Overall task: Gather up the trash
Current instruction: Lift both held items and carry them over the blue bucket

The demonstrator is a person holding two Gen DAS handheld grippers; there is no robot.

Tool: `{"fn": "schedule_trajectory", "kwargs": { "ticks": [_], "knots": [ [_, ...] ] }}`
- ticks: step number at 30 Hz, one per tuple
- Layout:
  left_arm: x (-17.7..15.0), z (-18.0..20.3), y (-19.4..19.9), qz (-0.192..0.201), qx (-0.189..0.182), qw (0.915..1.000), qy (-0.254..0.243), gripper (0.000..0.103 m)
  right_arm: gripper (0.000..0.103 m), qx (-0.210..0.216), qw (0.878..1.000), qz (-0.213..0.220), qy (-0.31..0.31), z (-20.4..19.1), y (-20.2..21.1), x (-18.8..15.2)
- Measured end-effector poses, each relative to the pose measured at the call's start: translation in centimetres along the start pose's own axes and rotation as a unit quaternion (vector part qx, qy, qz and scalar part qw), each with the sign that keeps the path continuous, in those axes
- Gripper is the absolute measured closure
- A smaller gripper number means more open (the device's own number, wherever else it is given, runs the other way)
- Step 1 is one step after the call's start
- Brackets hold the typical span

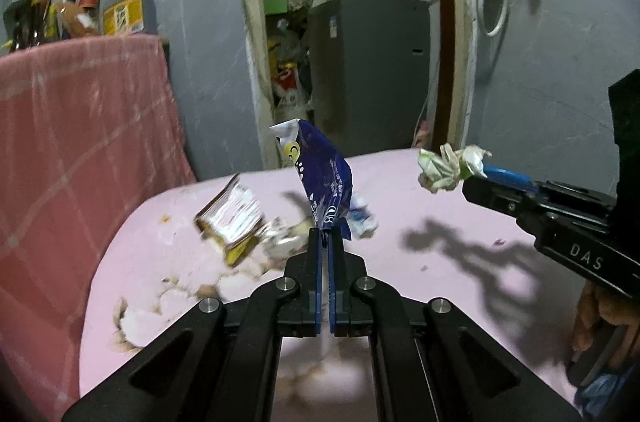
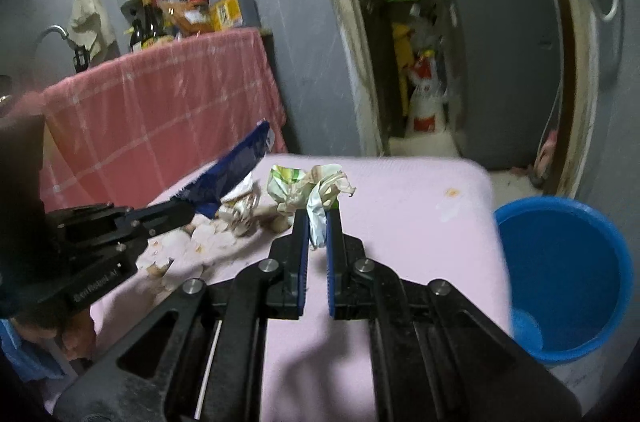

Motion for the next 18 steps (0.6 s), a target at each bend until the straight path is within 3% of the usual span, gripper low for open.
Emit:
{"fn": "schedule_trajectory", "kwargs": {
  "ticks": [5,9,18],
  "knots": [
    [2.2,2.4,-0.5,0.023,-0.014,0.9996,-0.001,0.102,0.095,-0.033,0.997,0.073,0.005,1.8,3.0,2.2],
    [4.3,4.6,-1.7,0.037,-0.034,0.9987,-0.010,0.102,0.095,-0.087,0.990,0.108,0.018,4.2,4.6,3.5],
    [8.5,10.6,-5.1,0.037,-0.117,0.9922,-0.022,0.102,0.095,-0.152,0.978,0.140,-0.032,10.7,6.8,5.5]
  ]
}}
Point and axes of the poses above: each gripper's, at about its wrist camera, not at the fingertips, and y roughly against the way its jaws point, z to its right, x to its top, the point moved 8 cm from there along -y, roughly the way its jaws point, and after that the axes turned 8 degrees about -y, right-handed, at the moved point
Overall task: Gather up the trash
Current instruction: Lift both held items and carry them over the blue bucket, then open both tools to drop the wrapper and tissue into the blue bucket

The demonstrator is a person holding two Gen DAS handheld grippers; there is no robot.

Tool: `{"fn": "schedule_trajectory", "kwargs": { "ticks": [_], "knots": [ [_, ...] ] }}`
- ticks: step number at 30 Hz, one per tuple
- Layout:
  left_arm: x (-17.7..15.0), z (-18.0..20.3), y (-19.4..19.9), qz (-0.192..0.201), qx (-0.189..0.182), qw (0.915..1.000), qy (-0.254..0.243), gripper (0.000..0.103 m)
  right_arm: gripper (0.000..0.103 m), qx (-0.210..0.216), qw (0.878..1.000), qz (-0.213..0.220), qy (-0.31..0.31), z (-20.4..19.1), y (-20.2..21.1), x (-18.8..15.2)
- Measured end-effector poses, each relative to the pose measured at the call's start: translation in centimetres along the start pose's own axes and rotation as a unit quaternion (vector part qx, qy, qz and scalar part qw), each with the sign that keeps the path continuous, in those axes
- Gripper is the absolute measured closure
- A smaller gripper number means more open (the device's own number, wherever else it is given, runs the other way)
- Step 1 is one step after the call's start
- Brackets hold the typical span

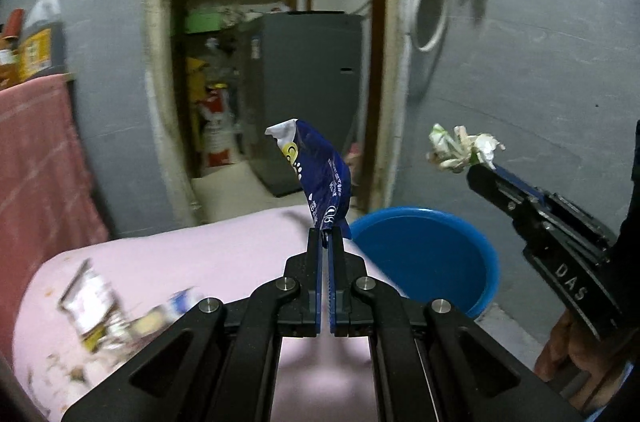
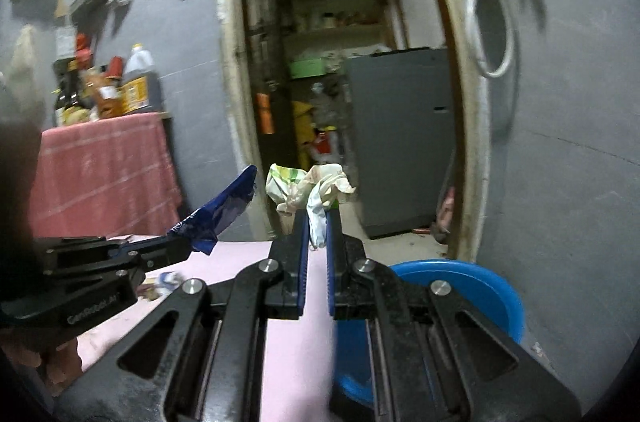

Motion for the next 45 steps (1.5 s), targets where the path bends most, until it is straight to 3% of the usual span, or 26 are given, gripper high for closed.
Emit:
{"fn": "schedule_trajectory", "kwargs": {
  "ticks": [9,20,26,30,37,40,42,45],
  "knots": [
    [1.7,3.5,-5.0,-0.034,-0.056,0.9978,-0.008,0.102,0.095,-0.071,0.995,-0.038,-0.055,6.0,-2.3,-0.3],
    [-0.1,3.5,-9.4,-0.111,-0.084,0.9898,0.030,0.102,0.091,-0.086,0.987,-0.093,-0.095,9.1,-4.5,-1.9],
    [-1.2,3.7,-9.8,-0.137,-0.099,0.9850,0.038,0.101,0.088,-0.087,0.985,-0.108,-0.104,9.6,-5.1,-2.5],
    [-1.5,3.8,-9.9,-0.143,-0.103,0.9836,0.036,0.099,0.073,-0.087,0.985,-0.109,-0.106,9.7,-5.1,-2.5],
    [-1.8,3.6,-9.7,-0.150,-0.102,0.9823,0.043,0.098,0.061,-0.088,0.985,-0.100,-0.107,9.6,-4.9,-2.4],
    [-1.6,3.5,-9.4,-0.146,-0.106,0.9825,0.047,0.089,0.057,-0.088,0.986,-0.093,-0.108,9.6,-4.7,-2.2],
    [-1.5,3.3,-9.1,-0.140,-0.103,0.9836,0.047,0.078,0.054,-0.089,0.986,-0.088,-0.108,9.5,-4.5,-2.1],
    [-1.0,3.1,-8.6,-0.127,-0.100,0.9856,0.049,0.076,0.051,-0.088,0.987,-0.080,-0.107,9.4,-4.3,-1.7]
  ]
}}
Point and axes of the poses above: each gripper's, at about its wrist camera, not at the fingertips, and y roughly against the way its jaws point, z to its right, x to its top, the point moved 8 cm from there along -y, roughly the way its jaws point, and after that the axes turned 8 degrees about -y, right-handed, at the moved point
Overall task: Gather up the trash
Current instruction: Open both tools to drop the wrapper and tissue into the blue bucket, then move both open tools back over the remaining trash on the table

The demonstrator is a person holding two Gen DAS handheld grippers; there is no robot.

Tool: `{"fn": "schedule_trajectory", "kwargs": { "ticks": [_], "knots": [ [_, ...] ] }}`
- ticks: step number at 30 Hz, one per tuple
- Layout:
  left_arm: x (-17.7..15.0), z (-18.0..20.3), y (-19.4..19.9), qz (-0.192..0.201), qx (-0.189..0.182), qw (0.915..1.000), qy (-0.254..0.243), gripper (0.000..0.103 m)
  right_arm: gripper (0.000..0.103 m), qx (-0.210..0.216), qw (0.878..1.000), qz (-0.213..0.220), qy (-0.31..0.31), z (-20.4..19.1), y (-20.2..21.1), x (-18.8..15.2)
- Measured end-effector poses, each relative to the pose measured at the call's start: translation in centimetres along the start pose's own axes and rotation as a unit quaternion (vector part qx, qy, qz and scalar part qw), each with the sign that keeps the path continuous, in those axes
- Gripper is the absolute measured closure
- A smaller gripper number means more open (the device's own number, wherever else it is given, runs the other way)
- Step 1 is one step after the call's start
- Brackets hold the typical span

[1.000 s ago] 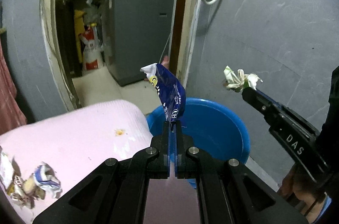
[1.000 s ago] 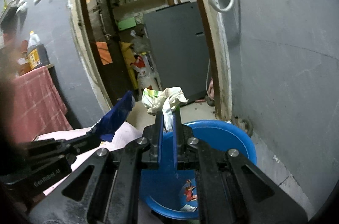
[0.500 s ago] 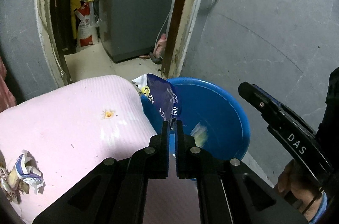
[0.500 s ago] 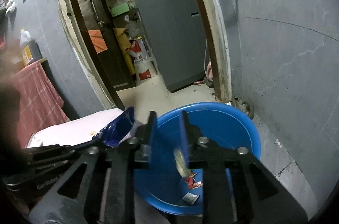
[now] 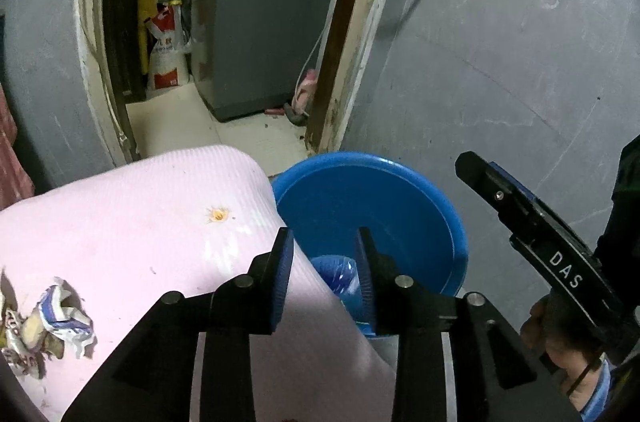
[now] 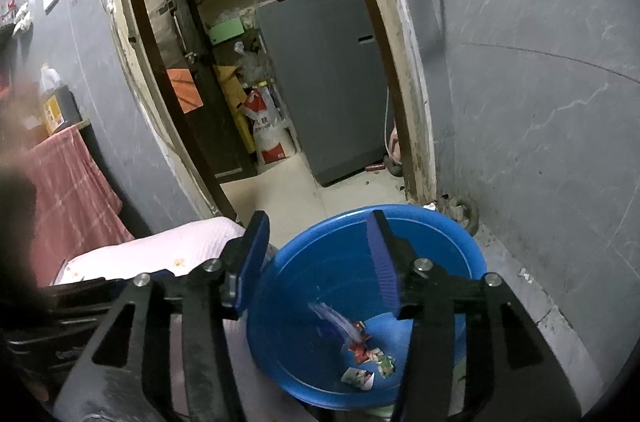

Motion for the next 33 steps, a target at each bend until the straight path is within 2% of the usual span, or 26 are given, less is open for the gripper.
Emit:
{"fn": "schedule_trajectory", "kwargs": {
  "ticks": [2,12,13,15,20,21,23,26,33],
  "knots": [
    [0.2,-0.3,0.6,0.012,0.005,0.9999,0.005,0.074,0.047,0.002,1.000,0.010,0.004,-0.2,0.4,0.2],
    [0.9,-2.8,6.1,0.093,0.065,0.9931,0.028,0.042,0.021,0.041,0.996,0.072,0.018,-2.5,3.1,1.4],
    [0.9,-3.2,6.8,0.102,0.072,0.9916,0.034,0.038,0.016,0.045,0.996,0.076,0.020,-2.8,3.3,1.5],
    [0.9,-3.9,8.1,0.120,0.083,0.9883,0.044,0.022,0.013,0.055,0.995,0.084,0.026,-3.5,3.8,1.6],
    [0.5,-5.7,11.4,0.157,0.112,0.9796,0.056,0.018,0.002,0.081,0.990,0.106,0.046,-5.8,5.1,1.5],
    [0.4,-6.0,12.0,0.160,0.121,0.9781,0.056,0.010,0.000,0.089,0.988,0.113,0.048,-6.4,5.5,1.4],
    [0.0,-6.7,13.1,0.171,0.144,0.9728,0.060,0.001,0.000,0.105,0.986,0.120,0.056,-7.8,6.1,1.2],
    [-0.9,-7.6,15.0,0.196,0.163,0.9643,0.071,0.001,0.000,0.121,0.981,0.128,0.086,-10.1,6.6,0.6],
    [-4.0,-10.2,18.7,0.208,0.210,0.9496,0.103,0.001,0.000,0.159,0.973,0.119,0.116,-13.8,7.0,-1.4]
  ]
}}
Point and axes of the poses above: each gripper's, at about its wrist camera, not at the fingertips, and y roughly against the way its jaws point, z to its right, x to its top, the point moved 8 cm from there along -y, roughly the way its jaws point, and after that the axes turned 8 degrees about -y, right-handed, at the moved point
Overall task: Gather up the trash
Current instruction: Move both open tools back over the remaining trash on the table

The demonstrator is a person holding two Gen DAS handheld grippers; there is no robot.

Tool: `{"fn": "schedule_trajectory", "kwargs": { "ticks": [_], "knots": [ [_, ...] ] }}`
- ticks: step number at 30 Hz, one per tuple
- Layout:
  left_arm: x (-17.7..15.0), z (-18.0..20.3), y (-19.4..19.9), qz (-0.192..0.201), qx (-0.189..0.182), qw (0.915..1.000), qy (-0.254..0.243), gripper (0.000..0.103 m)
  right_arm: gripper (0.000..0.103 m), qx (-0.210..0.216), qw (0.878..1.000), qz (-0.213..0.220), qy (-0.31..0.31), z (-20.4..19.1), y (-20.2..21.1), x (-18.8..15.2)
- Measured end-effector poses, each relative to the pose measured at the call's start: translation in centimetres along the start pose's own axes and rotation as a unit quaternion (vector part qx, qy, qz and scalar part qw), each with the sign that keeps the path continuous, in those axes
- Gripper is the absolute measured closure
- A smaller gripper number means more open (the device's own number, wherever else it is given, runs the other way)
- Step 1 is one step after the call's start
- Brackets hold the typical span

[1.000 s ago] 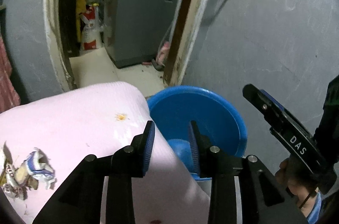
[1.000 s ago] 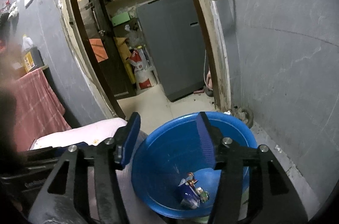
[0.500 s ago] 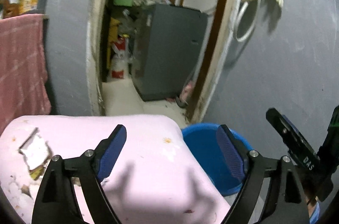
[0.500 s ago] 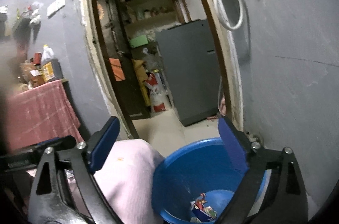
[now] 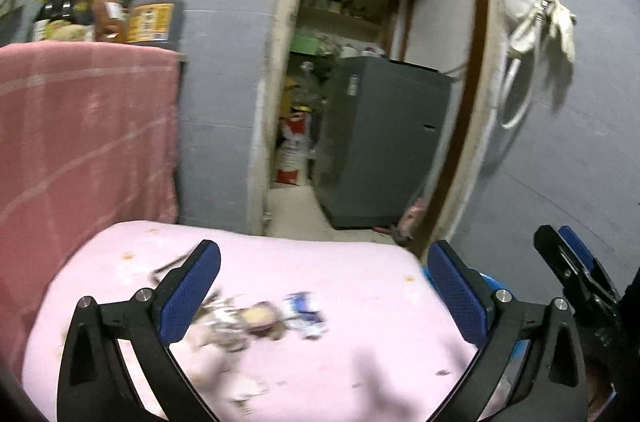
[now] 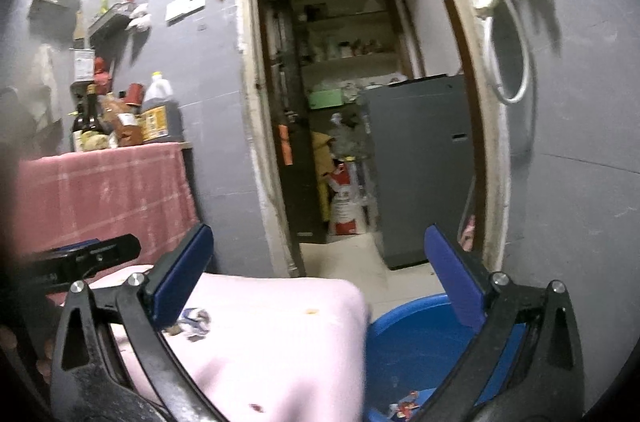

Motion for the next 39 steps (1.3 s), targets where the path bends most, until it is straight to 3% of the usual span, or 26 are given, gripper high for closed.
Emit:
{"fn": "schedule_trajectory", "kwargs": {
  "ticks": [10,17,24,32,39],
  "knots": [
    [-2.5,-7.3,4.7,0.007,0.088,0.9958,0.026,0.001,0.000,0.051,0.998,-0.040,0.027,-4.9,-1.2,-2.6],
    [-3.9,-10.3,5.5,-0.002,0.118,0.9928,0.020,0.001,0.000,0.068,0.995,-0.053,0.047,-6.9,-2.0,-3.6],
    [-4.7,-11.3,4.6,-0.018,0.118,0.9929,0.000,0.001,0.000,0.071,0.992,-0.080,0.065,-8.1,-3.1,-4.7],
    [-6.3,-11.4,1.3,-0.085,0.099,0.9913,-0.015,0.002,0.001,0.069,0.982,-0.163,0.072,-8.6,-6.1,-7.0],
    [-6.7,-11.8,-0.6,-0.116,0.086,0.9895,0.000,0.003,0.019,0.073,0.960,-0.261,0.078,-9.2,-9.3,-10.0]
  ]
}}
Point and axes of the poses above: each gripper's, at about its wrist camera, not at the fingertips, and y roughly against the way its jaws point, z to its right, x to its top, the point moved 8 cm from there along -y, roughly the way its jaws point, and after that the axes turned 8 degrees about -y, right-handed, at the moved point
